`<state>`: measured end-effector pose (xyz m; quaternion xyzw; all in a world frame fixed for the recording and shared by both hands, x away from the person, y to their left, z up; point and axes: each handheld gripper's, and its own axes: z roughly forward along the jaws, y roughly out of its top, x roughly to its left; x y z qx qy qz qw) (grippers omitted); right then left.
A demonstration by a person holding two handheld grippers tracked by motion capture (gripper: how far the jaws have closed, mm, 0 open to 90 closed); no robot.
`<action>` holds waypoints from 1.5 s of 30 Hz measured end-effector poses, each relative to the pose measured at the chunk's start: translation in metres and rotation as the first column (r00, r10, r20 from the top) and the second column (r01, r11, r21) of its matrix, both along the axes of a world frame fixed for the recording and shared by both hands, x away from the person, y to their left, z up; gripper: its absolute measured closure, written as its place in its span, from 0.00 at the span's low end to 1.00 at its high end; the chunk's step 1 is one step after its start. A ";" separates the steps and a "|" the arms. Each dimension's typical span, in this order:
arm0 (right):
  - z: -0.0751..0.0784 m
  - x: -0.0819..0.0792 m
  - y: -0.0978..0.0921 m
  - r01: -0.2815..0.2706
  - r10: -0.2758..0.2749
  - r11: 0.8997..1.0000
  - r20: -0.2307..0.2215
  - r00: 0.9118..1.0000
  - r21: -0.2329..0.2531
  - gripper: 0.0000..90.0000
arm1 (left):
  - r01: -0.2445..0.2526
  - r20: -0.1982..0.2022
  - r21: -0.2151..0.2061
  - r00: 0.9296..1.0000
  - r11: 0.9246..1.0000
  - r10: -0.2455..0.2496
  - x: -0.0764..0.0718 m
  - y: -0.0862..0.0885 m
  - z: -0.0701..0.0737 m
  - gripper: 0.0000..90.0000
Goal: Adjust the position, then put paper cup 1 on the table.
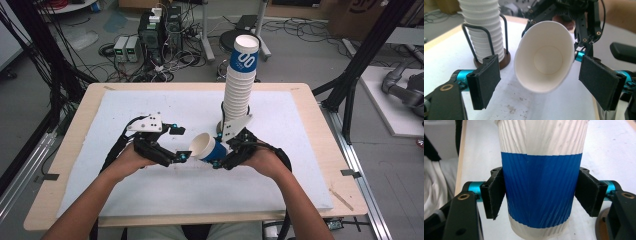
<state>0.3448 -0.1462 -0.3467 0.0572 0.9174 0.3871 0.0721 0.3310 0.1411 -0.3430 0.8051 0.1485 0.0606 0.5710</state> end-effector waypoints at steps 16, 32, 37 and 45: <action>-0.014 -0.004 -0.052 0.183 -0.185 0.950 -0.017 0.983 0.252 0.34 | -0.156 0.005 -0.199 0.987 0.967 0.160 -0.004 0.040 -0.015 0.19; -0.030 -0.011 -0.092 0.303 -0.315 0.877 -0.030 0.949 0.373 0.34 | -0.285 -0.022 -0.258 0.957 0.923 0.290 -0.004 0.072 -0.037 0.19; -0.030 -0.012 -0.092 0.305 -0.322 0.875 -0.020 0.947 0.376 0.34 | -0.296 -0.026 -0.266 0.954 0.917 0.300 -0.007 0.076 -0.040 0.19; -0.027 -0.015 -0.097 0.311 -0.338 0.859 -0.004 0.941 0.406 0.34 | -0.305 -0.030 -0.271 0.951 0.913 0.309 -0.006 0.080 -0.042 0.19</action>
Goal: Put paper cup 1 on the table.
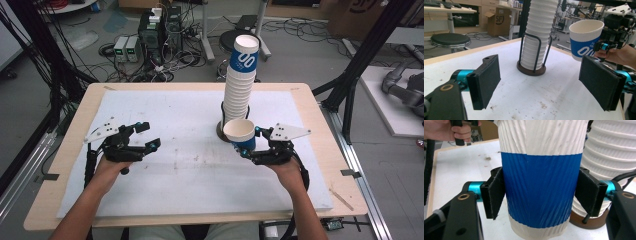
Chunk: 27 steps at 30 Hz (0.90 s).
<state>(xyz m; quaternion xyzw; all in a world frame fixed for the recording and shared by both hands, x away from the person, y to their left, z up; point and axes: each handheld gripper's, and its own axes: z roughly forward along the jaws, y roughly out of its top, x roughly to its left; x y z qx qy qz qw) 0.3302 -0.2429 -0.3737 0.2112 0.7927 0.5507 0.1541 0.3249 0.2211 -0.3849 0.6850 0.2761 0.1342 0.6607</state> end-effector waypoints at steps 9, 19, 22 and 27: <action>0.001 -0.006 -0.015 0.037 -0.039 0.998 0.026 0.999 0.058 0.34 | -0.017 -0.005 -0.005 1.000 1.000 0.017 0.003 0.005 -0.002 0.19; -0.009 -0.013 -0.046 0.102 -0.110 0.979 0.037 0.993 0.176 0.34 | -0.015 -0.009 0.007 1.000 1.000 0.015 0.004 0.002 -0.004 0.19; -0.011 -0.014 -0.056 0.137 -0.148 0.970 0.041 0.988 0.199 0.34 | -0.019 -0.011 0.005 1.000 1.000 0.019 0.004 0.001 -0.005 0.19; -0.016 -0.012 -0.071 0.224 -0.236 0.952 0.032 0.971 0.210 0.33 | -0.018 -0.014 0.011 1.000 1.000 0.018 0.003 0.000 -0.006 0.19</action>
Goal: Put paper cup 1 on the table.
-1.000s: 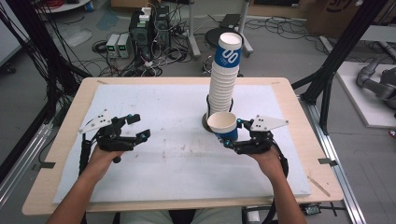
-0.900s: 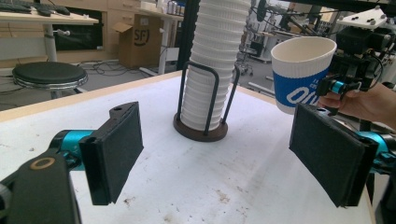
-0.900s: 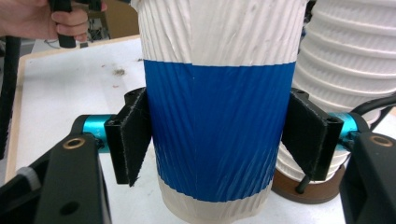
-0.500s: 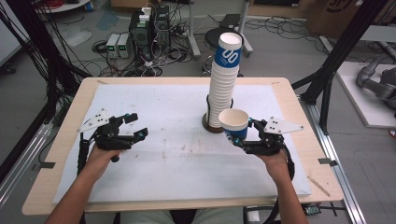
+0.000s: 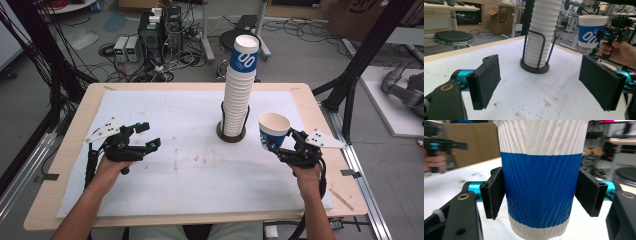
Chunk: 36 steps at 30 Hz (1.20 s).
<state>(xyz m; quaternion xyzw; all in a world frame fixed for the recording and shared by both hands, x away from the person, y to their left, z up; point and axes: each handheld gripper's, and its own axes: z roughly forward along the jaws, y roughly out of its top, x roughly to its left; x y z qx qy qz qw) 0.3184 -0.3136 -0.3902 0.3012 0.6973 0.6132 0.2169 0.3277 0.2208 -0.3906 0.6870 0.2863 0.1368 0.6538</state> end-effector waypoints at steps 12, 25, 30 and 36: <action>-0.017 0.027 -0.013 0.152 -0.153 0.988 -0.065 0.986 -0.023 0.33 | -0.012 -0.007 0.008 1.000 1.000 0.012 0.000 -0.001 -0.003 0.19; -0.047 0.063 -0.009 0.263 -0.280 0.958 -0.182 0.943 -0.113 0.33 | -0.008 -0.018 0.018 1.000 1.000 0.009 0.002 -0.004 -0.006 0.19; -0.054 0.068 -0.008 0.269 -0.302 0.949 -0.224 0.927 -0.167 0.33 | -0.006 -0.021 0.019 1.000 1.000 0.007 0.002 -0.005 -0.007 0.19; -0.057 0.068 -0.007 0.259 -0.310 0.940 -0.242 0.919 -0.222 0.32 | -0.007 -0.023 0.019 1.000 1.000 0.008 0.002 -0.005 -0.008 0.19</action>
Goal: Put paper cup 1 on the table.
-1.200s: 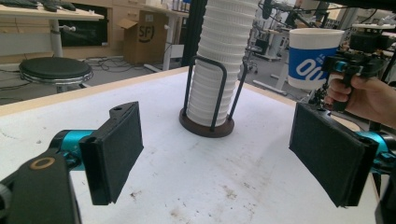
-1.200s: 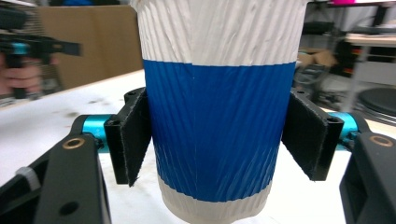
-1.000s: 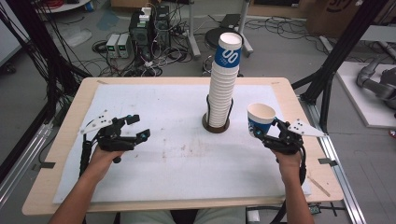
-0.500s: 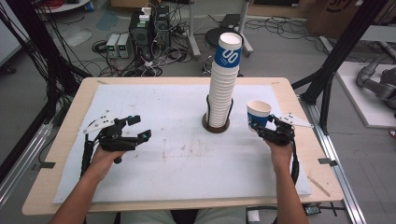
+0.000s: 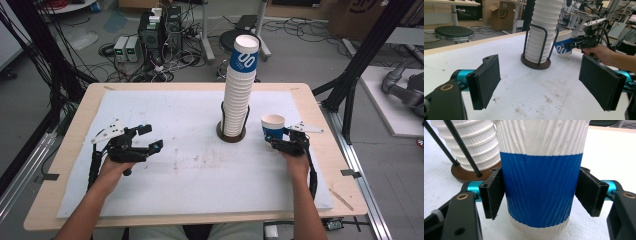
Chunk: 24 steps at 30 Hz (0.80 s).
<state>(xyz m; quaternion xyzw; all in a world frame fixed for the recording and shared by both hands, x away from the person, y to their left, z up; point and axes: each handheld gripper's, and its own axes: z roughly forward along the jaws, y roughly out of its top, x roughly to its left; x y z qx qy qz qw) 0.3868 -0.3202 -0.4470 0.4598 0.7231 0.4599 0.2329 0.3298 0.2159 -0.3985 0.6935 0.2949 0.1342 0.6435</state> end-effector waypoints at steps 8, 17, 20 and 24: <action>0.004 -0.009 -0.006 -0.044 0.042 0.997 -0.030 0.999 -0.071 0.30 | -0.005 -0.001 -0.004 1.000 1.000 0.005 -0.001 0.002 -0.001 0.19; 0.000 -0.019 -0.017 -0.035 0.034 0.999 -0.025 0.999 -0.035 0.24 | -0.004 -0.007 -0.010 1.000 1.000 0.004 -0.001 0.001 -0.003 0.19; -0.002 -0.021 -0.019 -0.043 0.042 0.998 -0.033 0.999 -0.037 0.21 | -0.001 -0.006 -0.006 1.000 1.000 0.001 0.000 -0.001 -0.004 0.19; 0.000 -0.027 -0.020 -0.047 0.046 0.998 -0.047 0.998 -0.032 0.21 | 0.001 -0.005 -0.010 1.000 1.000 -0.001 0.000 -0.001 -0.004 0.19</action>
